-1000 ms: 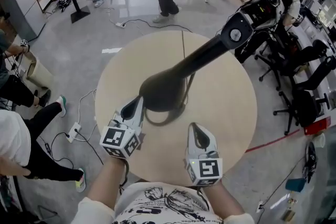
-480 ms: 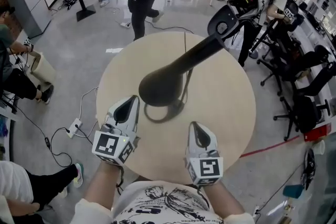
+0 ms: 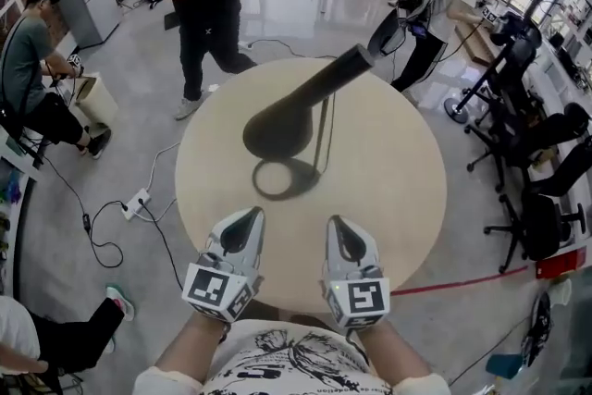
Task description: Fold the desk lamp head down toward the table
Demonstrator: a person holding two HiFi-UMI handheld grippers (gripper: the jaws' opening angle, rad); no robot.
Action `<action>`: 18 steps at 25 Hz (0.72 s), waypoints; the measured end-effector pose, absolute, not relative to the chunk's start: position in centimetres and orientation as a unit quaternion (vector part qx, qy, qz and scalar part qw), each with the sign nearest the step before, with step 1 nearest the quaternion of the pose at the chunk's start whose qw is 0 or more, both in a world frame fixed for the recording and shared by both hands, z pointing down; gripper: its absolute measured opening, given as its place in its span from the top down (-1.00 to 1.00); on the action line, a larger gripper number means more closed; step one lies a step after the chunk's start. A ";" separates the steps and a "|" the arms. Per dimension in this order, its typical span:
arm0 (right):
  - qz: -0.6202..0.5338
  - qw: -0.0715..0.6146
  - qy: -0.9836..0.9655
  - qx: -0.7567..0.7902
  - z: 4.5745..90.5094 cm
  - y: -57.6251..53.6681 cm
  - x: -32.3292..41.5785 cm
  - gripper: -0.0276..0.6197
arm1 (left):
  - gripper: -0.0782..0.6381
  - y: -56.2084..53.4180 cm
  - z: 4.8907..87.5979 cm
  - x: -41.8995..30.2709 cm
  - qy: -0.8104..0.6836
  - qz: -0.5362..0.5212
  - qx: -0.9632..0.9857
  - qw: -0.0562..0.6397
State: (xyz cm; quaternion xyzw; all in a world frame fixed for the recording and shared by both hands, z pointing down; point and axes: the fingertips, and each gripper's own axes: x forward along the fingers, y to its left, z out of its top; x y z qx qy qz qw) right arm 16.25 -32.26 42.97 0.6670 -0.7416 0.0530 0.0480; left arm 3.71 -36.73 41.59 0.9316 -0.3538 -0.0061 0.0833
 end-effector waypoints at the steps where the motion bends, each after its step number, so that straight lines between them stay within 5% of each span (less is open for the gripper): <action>1: 0.053 0.049 -0.747 0.660 43.0 -31.5 16.4 0.89 | 0.77 -35.7 41.8 4.1 -0.358 -0.004 0.930 0.084; 18: 0.066 0.070 -0.792 0.603 46.5 -20.1 15.8 0.89 | 0.77 -20.8 43.0 2.9 -0.388 -0.017 0.918 0.087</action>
